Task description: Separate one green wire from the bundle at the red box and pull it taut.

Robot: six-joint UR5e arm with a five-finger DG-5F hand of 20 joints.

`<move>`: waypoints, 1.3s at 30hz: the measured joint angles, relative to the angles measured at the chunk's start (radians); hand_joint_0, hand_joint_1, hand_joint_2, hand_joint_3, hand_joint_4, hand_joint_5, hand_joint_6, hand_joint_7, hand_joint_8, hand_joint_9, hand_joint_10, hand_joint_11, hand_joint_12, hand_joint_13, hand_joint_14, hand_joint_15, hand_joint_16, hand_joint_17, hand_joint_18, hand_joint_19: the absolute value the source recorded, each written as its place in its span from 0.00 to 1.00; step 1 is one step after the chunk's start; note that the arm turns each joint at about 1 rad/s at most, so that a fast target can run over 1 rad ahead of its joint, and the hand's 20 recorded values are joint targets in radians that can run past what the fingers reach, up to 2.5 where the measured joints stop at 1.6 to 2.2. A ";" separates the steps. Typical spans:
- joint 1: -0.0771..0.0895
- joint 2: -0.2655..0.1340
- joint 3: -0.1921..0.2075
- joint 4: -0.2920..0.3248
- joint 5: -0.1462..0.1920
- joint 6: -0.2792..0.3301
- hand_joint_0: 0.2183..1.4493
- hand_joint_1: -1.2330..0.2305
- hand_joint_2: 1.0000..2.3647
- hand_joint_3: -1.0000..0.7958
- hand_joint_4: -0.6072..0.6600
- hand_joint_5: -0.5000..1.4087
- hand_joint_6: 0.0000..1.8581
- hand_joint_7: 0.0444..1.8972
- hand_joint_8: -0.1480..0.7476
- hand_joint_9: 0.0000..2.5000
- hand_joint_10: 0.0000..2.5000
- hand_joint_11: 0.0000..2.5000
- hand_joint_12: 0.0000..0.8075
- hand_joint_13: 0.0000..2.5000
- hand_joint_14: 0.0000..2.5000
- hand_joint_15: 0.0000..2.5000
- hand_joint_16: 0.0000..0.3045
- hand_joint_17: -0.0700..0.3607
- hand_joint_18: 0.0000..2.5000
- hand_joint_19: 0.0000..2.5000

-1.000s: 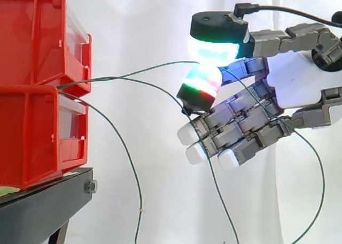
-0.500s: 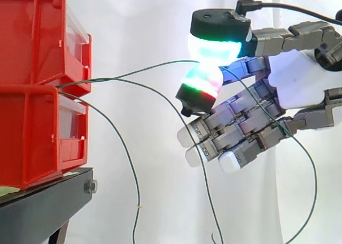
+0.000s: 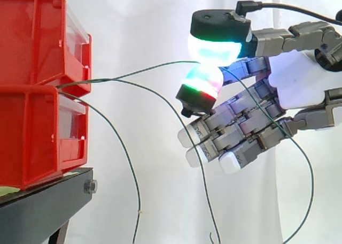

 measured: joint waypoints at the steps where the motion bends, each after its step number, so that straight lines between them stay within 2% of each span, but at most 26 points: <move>1: 0.000 0.000 0.000 0.000 0.000 0.000 0.30 0.34 0.01 0.54 0.49 0.20 0.46 0.70 0.56 0.31 0.00 0.11 0.54 0.24 0.00 0.07 0.22 0.52 0.29 0.12; 39: 0.000 0.000 -0.001 0.000 -0.001 0.000 0.30 0.34 0.01 0.54 0.48 0.20 0.46 0.69 0.56 0.33 0.00 0.12 0.54 0.25 0.00 0.07 0.22 0.52 0.29 0.11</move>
